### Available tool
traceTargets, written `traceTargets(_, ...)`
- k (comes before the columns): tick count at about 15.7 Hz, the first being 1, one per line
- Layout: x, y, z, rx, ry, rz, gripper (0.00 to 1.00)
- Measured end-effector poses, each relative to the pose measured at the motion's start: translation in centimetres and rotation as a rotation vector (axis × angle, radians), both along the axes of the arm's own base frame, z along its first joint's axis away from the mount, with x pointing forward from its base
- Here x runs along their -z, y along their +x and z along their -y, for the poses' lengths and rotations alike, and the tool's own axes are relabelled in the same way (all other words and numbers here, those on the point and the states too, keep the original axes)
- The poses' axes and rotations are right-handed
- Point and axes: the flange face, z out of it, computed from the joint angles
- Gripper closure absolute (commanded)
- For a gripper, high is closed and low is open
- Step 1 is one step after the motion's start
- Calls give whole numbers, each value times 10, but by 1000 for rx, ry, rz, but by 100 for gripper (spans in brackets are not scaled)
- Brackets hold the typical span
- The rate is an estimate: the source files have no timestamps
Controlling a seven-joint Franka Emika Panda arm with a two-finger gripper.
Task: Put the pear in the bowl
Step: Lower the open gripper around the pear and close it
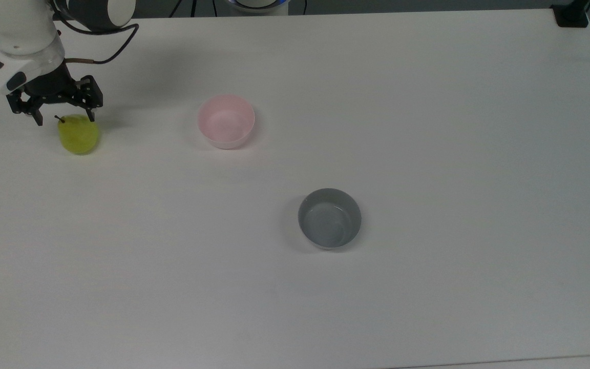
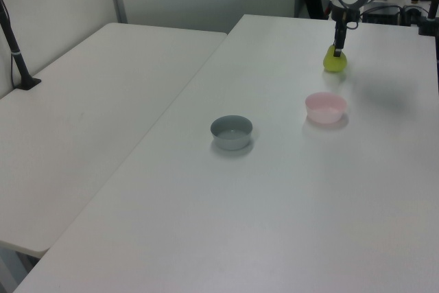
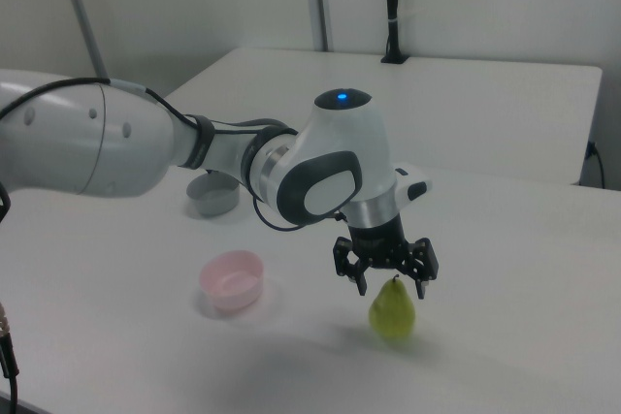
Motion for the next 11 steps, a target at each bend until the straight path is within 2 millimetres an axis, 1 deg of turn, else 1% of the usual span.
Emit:
traceTargets(1, 4, 1, 0, 0, 0, -1, 25)
traceTargets(2, 7, 1, 0, 0, 1, -6, 43)
traceTargets(4, 14, 1, 0, -1, 5, -16, 82)
traceTargets(5, 16, 2, -1, -2, 6, -19, 92)
traceTargets(7, 14, 3, -1, -2, 4, -14, 96)
traceTargets(11, 13, 4, -4, 12, 5, -11, 96)
